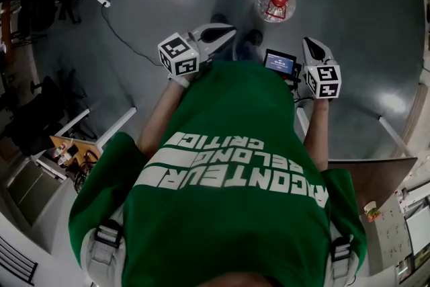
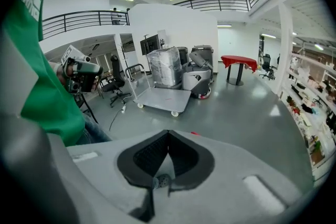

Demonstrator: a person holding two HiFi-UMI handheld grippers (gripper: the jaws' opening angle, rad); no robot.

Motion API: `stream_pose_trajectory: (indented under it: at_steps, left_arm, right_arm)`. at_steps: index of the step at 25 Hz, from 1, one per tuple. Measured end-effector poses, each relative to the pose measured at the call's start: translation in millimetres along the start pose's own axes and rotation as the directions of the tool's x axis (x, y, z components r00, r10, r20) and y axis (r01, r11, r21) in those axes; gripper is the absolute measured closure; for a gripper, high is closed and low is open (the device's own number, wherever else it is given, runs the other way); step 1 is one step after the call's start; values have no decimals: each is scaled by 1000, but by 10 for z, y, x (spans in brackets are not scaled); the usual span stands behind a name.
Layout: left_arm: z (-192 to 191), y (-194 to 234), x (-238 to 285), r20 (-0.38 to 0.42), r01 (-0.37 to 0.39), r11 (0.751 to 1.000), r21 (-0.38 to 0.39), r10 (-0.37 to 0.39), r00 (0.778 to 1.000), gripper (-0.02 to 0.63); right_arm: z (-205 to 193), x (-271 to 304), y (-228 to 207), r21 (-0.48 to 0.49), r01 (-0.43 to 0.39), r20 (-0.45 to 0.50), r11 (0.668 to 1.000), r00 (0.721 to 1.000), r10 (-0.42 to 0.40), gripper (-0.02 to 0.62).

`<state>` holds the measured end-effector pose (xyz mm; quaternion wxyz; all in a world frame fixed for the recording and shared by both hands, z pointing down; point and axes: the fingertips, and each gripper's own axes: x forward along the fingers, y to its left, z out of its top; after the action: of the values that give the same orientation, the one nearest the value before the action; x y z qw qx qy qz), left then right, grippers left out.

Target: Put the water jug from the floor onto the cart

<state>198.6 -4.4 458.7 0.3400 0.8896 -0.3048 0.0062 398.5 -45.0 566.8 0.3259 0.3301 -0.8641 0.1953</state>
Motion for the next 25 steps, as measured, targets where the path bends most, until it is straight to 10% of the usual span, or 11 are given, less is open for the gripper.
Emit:
stream_pose_trajectory:
  at_steps: [25]
  left_arm:
    - [-152, 117, 73, -82, -66, 997, 43, 70, 994, 597]
  right_arm:
    - [-419, 104, -154, 23, 0, -62, 1000, 998, 2, 601]
